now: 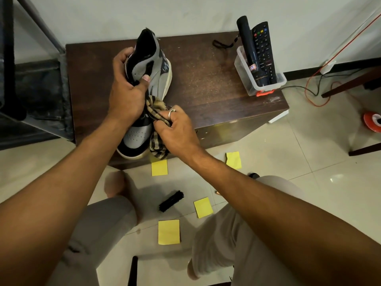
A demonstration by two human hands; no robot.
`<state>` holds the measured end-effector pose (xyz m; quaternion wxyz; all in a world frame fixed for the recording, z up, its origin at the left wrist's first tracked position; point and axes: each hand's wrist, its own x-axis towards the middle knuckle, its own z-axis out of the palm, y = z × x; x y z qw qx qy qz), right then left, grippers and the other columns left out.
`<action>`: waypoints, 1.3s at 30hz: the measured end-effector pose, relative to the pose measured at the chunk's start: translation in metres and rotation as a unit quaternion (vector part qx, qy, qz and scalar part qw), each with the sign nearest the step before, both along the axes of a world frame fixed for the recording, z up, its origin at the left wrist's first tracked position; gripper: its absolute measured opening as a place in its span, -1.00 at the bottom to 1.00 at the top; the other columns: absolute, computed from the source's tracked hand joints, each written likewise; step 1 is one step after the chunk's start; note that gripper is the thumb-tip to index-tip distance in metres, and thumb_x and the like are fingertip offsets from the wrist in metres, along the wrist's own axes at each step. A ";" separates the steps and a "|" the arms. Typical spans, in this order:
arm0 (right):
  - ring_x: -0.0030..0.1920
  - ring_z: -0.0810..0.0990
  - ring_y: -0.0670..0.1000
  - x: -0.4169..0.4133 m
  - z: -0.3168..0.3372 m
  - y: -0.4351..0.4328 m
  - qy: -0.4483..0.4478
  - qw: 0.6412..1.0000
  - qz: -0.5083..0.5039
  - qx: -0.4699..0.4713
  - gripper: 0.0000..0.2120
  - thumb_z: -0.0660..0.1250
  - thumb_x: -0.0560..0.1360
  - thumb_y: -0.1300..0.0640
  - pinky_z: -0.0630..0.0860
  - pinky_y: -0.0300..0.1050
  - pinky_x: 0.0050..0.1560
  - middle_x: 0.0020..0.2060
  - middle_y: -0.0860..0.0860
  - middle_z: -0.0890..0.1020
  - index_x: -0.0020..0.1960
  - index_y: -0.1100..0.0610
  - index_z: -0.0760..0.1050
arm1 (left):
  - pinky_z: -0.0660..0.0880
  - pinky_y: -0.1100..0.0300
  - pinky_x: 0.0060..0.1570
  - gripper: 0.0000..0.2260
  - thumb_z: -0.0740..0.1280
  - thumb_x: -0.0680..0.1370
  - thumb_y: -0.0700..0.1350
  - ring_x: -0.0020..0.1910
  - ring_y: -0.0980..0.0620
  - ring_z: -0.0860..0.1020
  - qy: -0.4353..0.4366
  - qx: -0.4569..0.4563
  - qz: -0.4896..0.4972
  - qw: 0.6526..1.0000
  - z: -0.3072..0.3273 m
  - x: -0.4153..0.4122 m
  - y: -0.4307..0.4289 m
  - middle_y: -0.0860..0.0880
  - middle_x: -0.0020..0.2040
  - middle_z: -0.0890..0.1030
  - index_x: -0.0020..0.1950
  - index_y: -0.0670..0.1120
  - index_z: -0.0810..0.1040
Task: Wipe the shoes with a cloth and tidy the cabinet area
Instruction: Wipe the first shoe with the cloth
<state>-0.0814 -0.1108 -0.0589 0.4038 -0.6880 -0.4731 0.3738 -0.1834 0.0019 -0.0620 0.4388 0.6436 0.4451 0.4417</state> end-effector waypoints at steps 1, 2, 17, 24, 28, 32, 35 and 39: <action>-0.18 0.51 -0.11 -0.002 0.000 -0.002 0.003 1.000 0.000 0.003 -0.81 0.34 0.53 0.24 0.42 -0.30 -0.13 -0.13 -0.03 0.45 -0.15 -0.02 0.59 | 0.41 0.35 0.30 -0.51 0.33 0.58 -0.30 0.29 0.29 0.49 0.001 0.001 -0.002 1.000 0.000 0.000 0.000 0.08 0.34 0.45 0.46 -0.08 0.26; -0.19 0.50 -0.12 -0.003 0.001 -0.003 0.004 1.000 0.005 0.000 -0.78 0.34 0.53 0.24 0.41 -0.31 -0.14 -0.15 -0.05 0.44 -0.19 -0.05 0.55 | 0.41 0.35 0.30 -0.52 0.33 0.58 -0.30 0.29 0.31 0.49 0.003 0.001 -0.005 1.000 0.000 0.000 0.001 0.09 0.33 0.45 0.45 -0.07 0.26; -0.39 0.39 -0.16 -0.007 0.002 -0.010 0.073 0.993 -0.079 -0.055 -0.61 0.33 0.52 0.22 0.32 -0.26 -0.32 -0.35 -0.04 0.43 -0.44 -0.01 0.38 | 0.43 0.34 0.30 -0.51 0.32 0.59 -0.26 0.27 0.32 0.50 0.019 0.013 0.024 0.999 -0.003 0.003 -0.001 0.16 0.29 0.49 0.48 -0.07 0.27; -0.42 0.35 -0.08 0.001 0.008 -0.004 0.092 0.985 -0.128 -0.066 -0.64 0.33 0.48 0.18 0.31 -0.15 -0.33 -0.45 -0.06 0.41 -0.49 0.06 0.39 | 0.45 0.24 0.34 -0.50 0.33 0.59 -0.18 0.30 0.27 0.50 0.034 0.006 0.042 0.999 -0.006 0.003 -0.001 0.23 0.30 0.49 0.49 0.02 0.27; -0.31 0.44 -0.15 -0.009 0.002 -0.002 0.058 0.990 -0.120 -0.050 -0.65 0.34 0.51 0.19 0.36 -0.27 -0.31 -0.20 0.02 0.48 -0.42 -0.03 0.41 | 0.43 0.32 0.30 -0.50 0.32 0.59 -0.17 0.29 0.32 0.49 0.037 -0.002 0.057 0.998 -0.005 0.004 -0.001 0.30 0.27 0.47 0.49 0.05 0.26; -0.45 0.30 -0.09 0.005 0.007 -0.006 0.075 0.992 -0.060 -0.086 -0.65 0.34 0.47 0.22 0.25 -0.15 -0.37 -0.49 -0.04 0.35 -0.47 0.12 0.37 | 0.46 0.21 0.32 -0.50 0.32 0.59 -0.14 0.29 0.27 0.51 0.043 -0.001 0.062 0.997 -0.005 0.006 -0.001 0.30 0.26 0.49 0.48 0.09 0.27; -0.42 0.32 -0.06 0.011 0.010 -0.003 0.073 0.989 -0.083 -0.094 -0.68 0.34 0.46 0.18 0.28 -0.12 -0.33 -0.49 -0.04 0.36 -0.45 0.19 0.40 | 0.46 0.18 0.35 -0.50 0.32 0.59 -0.14 0.31 0.24 0.51 0.042 0.003 0.063 0.997 -0.006 0.005 -0.002 0.22 0.31 0.50 0.49 0.04 0.27; -0.20 0.51 -0.04 -0.006 0.004 0.001 0.041 0.991 -0.110 -0.063 -0.71 0.35 0.52 0.14 0.40 -0.22 -0.20 -0.15 0.01 0.53 -0.37 0.01 0.46 | 0.44 0.30 0.30 -0.49 0.32 0.59 -0.14 0.30 0.26 0.50 0.047 0.003 0.071 0.996 -0.005 0.005 -0.002 0.15 0.36 0.50 0.51 0.03 0.26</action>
